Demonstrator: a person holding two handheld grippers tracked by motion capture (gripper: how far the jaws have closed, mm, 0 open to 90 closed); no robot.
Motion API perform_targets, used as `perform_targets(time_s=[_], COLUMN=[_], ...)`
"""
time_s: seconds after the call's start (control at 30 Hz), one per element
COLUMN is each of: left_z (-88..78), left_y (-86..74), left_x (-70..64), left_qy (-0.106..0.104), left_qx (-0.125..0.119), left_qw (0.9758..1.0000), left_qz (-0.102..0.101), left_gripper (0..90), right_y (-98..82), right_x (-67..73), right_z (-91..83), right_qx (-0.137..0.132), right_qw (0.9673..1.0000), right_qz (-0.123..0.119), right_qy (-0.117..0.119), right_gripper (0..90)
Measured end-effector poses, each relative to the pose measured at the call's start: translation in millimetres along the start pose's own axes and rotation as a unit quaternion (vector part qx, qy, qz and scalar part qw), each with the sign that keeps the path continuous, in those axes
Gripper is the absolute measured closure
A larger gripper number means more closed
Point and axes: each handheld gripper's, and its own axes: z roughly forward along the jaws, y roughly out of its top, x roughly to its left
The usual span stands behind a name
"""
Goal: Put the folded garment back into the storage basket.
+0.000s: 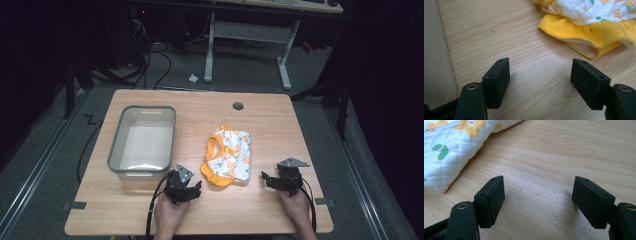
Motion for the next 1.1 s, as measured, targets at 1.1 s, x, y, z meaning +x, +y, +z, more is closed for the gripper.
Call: perform_targets(time_s=[1.1], left_z=[0.8], left_y=[0.6], left_x=[-0.7], left_qy=[-0.003], left_qx=[0.001], left_qw=[1.0000], left_qz=[-0.003], left_gripper=[29.8], right_y=[0.1], right_x=[0.0], right_z=[0.0], right_qx=[0.000], right_qw=[1.0000], right_qz=[0.000], right_qy=[0.000], right_gripper=[26.5])
